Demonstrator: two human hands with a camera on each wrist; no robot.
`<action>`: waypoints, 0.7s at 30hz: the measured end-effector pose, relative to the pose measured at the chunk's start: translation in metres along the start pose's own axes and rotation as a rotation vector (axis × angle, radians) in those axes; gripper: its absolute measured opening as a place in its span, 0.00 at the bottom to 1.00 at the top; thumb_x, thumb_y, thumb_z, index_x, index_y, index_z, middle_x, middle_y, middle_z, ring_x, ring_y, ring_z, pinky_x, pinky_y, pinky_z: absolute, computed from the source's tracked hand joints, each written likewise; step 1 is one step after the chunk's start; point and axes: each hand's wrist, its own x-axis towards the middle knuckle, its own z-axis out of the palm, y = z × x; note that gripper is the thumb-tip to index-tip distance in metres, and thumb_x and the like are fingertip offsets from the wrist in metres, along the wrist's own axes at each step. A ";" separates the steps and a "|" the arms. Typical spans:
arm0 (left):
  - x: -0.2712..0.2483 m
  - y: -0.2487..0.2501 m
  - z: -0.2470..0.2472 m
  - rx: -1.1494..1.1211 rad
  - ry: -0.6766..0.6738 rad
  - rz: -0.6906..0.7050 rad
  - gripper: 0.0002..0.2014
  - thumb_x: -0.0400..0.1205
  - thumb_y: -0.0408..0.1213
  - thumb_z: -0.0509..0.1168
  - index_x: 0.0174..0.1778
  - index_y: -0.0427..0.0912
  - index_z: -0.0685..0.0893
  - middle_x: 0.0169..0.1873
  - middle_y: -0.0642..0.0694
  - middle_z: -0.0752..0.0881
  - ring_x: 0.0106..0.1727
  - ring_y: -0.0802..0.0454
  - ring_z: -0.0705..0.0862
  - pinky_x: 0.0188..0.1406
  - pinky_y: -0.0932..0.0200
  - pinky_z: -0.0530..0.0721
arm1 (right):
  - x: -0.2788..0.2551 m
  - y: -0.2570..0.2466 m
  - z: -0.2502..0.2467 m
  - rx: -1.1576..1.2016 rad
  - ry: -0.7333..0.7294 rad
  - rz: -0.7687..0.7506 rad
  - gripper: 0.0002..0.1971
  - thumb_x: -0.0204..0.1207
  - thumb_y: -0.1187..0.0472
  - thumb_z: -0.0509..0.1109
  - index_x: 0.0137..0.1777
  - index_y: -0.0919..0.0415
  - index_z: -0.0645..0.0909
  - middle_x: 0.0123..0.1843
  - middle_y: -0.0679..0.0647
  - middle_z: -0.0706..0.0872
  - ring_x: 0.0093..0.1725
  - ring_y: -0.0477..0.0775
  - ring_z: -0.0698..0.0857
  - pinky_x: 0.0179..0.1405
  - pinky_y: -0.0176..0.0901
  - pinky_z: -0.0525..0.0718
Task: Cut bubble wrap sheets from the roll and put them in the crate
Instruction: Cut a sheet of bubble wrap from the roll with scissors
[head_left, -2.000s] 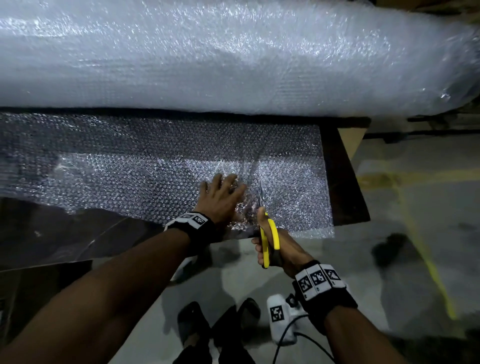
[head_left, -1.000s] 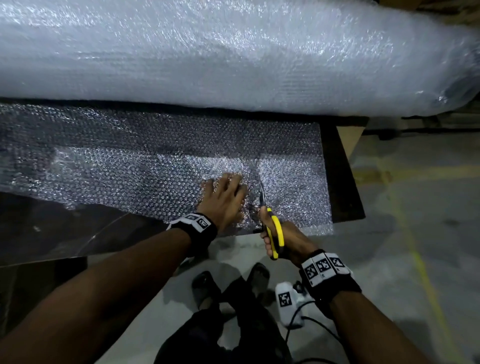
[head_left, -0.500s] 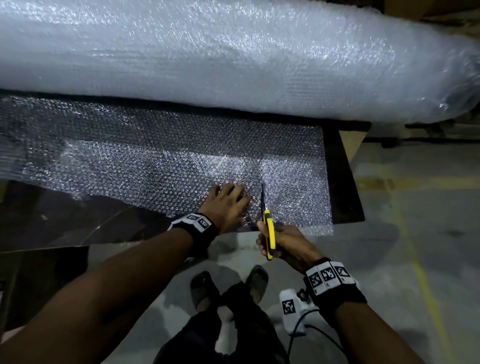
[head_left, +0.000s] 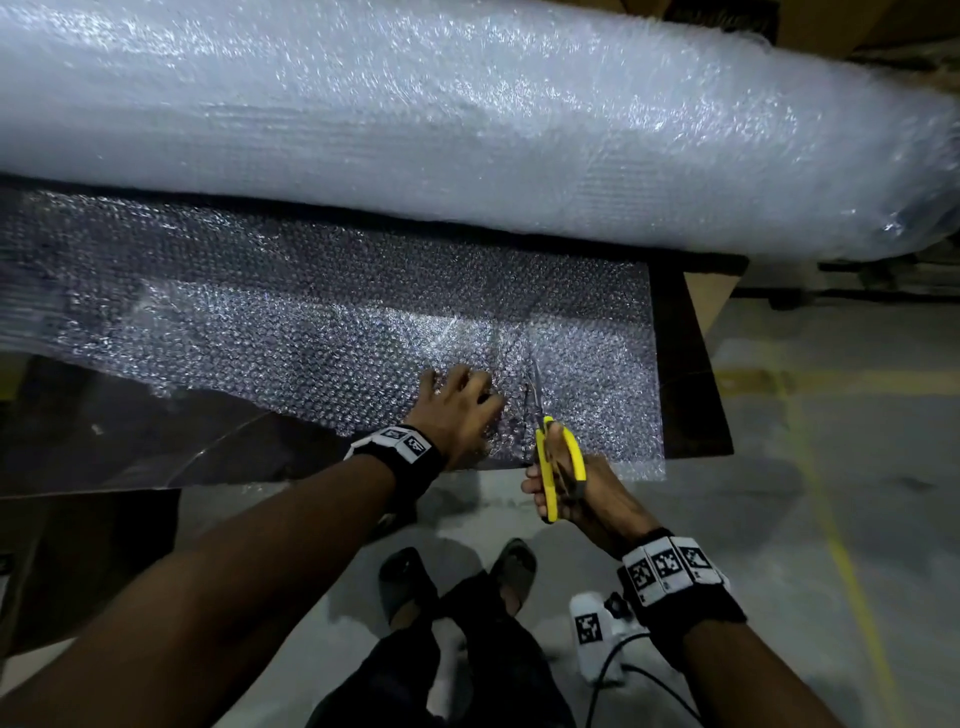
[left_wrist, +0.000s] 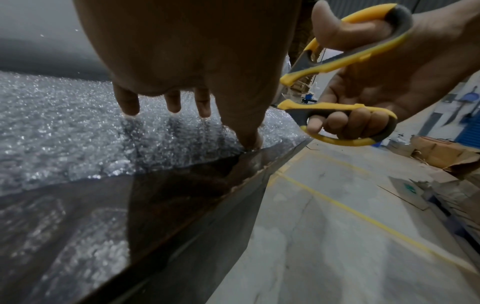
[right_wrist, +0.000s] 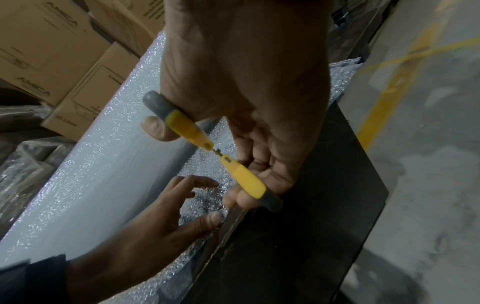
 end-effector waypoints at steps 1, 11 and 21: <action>0.000 0.000 0.001 -0.008 -0.004 -0.002 0.34 0.78 0.55 0.71 0.78 0.51 0.66 0.79 0.40 0.63 0.81 0.36 0.59 0.74 0.23 0.61 | 0.000 -0.001 0.000 -0.003 -0.005 0.005 0.44 0.57 0.28 0.74 0.53 0.72 0.85 0.42 0.66 0.87 0.38 0.59 0.87 0.37 0.49 0.86; 0.004 -0.002 0.003 -0.010 -0.010 -0.002 0.33 0.77 0.55 0.70 0.77 0.54 0.66 0.78 0.40 0.62 0.78 0.35 0.61 0.73 0.22 0.63 | 0.005 -0.010 0.000 -0.079 -0.002 0.001 0.33 0.69 0.32 0.74 0.44 0.68 0.86 0.35 0.60 0.85 0.31 0.57 0.81 0.35 0.48 0.82; -0.009 0.007 0.007 0.110 0.140 0.272 0.22 0.80 0.41 0.68 0.69 0.44 0.74 0.72 0.38 0.72 0.69 0.35 0.77 0.62 0.30 0.78 | 0.005 -0.011 -0.005 -0.097 -0.045 0.040 0.35 0.69 0.29 0.71 0.45 0.67 0.84 0.37 0.62 0.83 0.34 0.58 0.81 0.35 0.46 0.83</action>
